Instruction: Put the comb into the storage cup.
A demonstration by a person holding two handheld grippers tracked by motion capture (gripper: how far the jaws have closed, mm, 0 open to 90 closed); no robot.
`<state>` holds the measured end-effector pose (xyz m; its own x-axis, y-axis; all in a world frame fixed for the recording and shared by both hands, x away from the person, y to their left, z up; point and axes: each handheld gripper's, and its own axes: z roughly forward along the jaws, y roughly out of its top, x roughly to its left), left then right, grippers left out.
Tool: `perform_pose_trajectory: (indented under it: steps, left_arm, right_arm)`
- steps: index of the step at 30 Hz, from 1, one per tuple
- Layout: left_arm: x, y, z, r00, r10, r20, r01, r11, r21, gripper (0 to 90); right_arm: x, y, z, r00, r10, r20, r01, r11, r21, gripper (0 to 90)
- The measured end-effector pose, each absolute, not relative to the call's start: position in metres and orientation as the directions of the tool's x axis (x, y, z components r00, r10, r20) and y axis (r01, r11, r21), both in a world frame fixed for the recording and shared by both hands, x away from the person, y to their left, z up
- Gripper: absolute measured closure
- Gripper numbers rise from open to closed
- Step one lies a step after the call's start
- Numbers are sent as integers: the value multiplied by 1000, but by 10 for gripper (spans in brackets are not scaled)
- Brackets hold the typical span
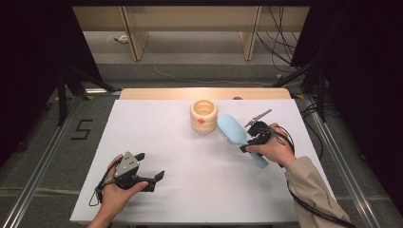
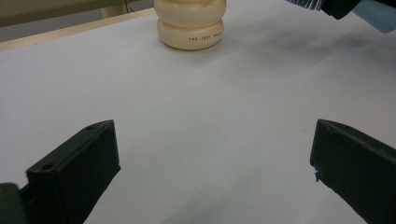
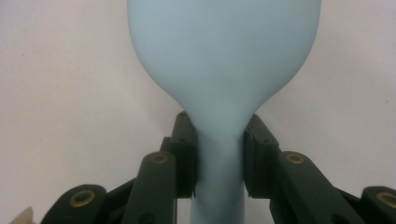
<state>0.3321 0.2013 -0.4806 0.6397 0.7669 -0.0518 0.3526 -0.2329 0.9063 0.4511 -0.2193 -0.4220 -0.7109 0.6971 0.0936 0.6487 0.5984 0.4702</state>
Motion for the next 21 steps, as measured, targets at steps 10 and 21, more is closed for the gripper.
perform_pose_trajectory:
  steps: [10, 21]
  left_arm:
    - [332, 201, -481, 640, 767, -49, 352, -236, 906, 9]
    - [332, 202, -480, 636, 770, -52, 354, -231, 906, 9]
  right_arm:
    - [451, -222, -416, -691, 715, 108, 623, 514, 589, 702]
    - [451, -224, -413, -655, 744, 134, 611, 415, 674, 702]
